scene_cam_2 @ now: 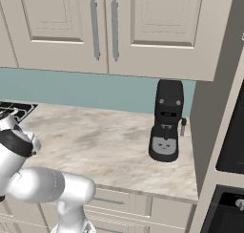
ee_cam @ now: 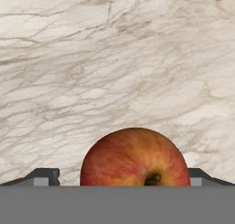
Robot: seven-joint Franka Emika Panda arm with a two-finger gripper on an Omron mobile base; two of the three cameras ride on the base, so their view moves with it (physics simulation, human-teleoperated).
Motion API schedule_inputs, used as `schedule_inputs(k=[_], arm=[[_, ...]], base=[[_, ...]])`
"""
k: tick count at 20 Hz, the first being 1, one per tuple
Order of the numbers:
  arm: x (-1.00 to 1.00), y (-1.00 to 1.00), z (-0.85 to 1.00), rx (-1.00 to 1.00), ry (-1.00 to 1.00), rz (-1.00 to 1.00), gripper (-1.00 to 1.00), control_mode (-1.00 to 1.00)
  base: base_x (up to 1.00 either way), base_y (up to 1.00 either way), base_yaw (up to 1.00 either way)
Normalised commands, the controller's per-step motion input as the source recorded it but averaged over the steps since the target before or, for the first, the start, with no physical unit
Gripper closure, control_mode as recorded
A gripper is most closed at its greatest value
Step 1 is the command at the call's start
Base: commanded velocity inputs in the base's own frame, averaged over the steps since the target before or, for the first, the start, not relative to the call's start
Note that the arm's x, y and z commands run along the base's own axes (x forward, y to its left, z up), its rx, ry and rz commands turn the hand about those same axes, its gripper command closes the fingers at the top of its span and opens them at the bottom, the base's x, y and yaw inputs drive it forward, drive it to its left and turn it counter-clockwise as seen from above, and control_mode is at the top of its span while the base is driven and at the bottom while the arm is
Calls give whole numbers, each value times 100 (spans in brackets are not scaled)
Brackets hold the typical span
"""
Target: Place the apple in the correct fridge rack based on whether it is a fruit or vegetable. Finally, close the fridge door.
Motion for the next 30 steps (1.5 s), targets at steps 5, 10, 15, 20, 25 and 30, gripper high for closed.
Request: schedule_inputs(k=[5, 10, 15, 20, 25, 30], arm=[[0, 0, -26, 0, 1, 0, 100, -100], [-7, 3, 0, 0, -3, 0, 100, -100], [-73, -41, 83, 0, -24, 0, 100, -100], [-62, -73, 100, 0, -1, -2, 100, -100], [-26, -90, 58, 0, 0, -7, 100, -100], [-2, -100, 9, 0, 0, -3, 100, -100]], base=[[0, 0, 0], [0, 0, 0], [0, 0, 0], [0, 0, 0], [0, 0, 0], [0, 0, 0]])
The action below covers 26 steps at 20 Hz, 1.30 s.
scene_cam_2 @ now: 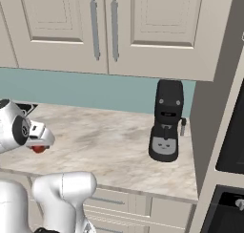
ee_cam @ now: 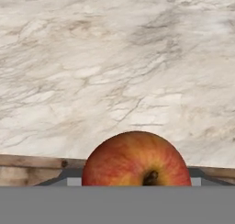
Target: Place the apple in the correct fridge rack based on whether it is a fruit or vegetable. Finally, close the fridge door.
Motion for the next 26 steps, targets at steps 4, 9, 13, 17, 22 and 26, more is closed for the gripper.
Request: schedule_inputs(k=[4, 9, 13, 17, 22, 26], arm=[[3, -96, 0, 0, 0, -2, 100, -100], [3, -26, 2, 0, 0, -2, 100, -100], [0, 1, 0, 0, 0, 0, 100, -100], [-28, 0, 0, 0, -11, 0, 100, -100], [-20, 0, 0, 0, -5, 0, 100, 100], [0, 0, 0, 0, 0, 0, 100, 100]], base=[[0, 0, 0], [0, 0, 0], [0, 0, 0], [0, 0, 0], [-80, 0, -2], [-100, -3, -14]])
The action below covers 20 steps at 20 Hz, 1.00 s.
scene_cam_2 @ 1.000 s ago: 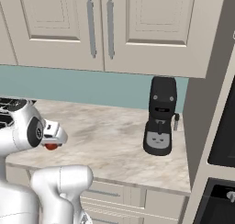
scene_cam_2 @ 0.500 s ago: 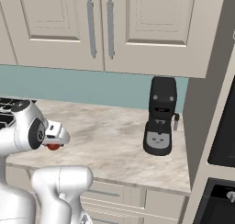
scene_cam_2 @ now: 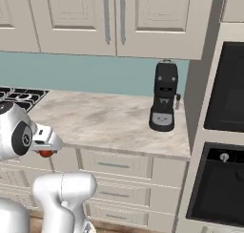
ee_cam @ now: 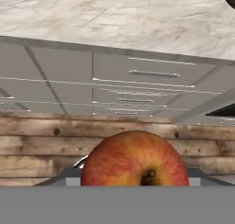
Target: Place the apple in the correct fridge rack based on whether it is a fruit or vegetable. Finally, close the fridge door.
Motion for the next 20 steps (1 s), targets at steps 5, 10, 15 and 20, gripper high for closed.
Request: schedule_inputs(k=[5, 10, 15, 20], arm=[[0, 0, 0, 0, 0, 0, 100, 100], [0, 0, 0, 0, 0, 0, 100, 100], [0, 0, 0, 0, 0, 0, 100, 100], [0, 0, 0, 0, 0, 0, 100, 100]], base=[[-100, -4, -18], [-97, 2, -10], [-50, 75, 26], [-21, 98, 72]])
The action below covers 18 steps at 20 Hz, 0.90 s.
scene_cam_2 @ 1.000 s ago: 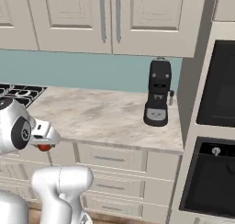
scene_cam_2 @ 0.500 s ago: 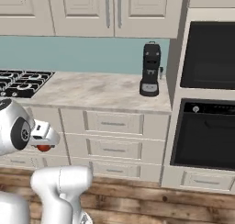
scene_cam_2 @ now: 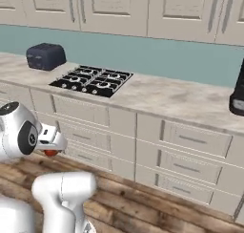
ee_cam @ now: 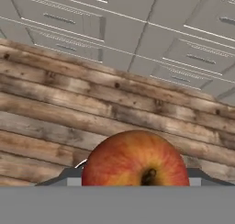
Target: Place the apple in the correct fridge rack based on whether it is a fruit or vegetable. Finally, close the fridge door.
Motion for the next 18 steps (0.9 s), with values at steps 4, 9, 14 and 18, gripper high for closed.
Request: schedule_inputs(k=[4, 9, 14, 18], arm=[[0, 0, 0, 0, 0, 0, 100, 100], [0, 0, 0, 0, 0, 0, 100, 100], [0, 0, 0, 0, 0, 0, 100, 100], [0, 0, 0, 0, 0, 0, 100, 100]], base=[[-7, 79, 71], [0, 23, 49], [0, -55, -76], [0, 12, -71]])
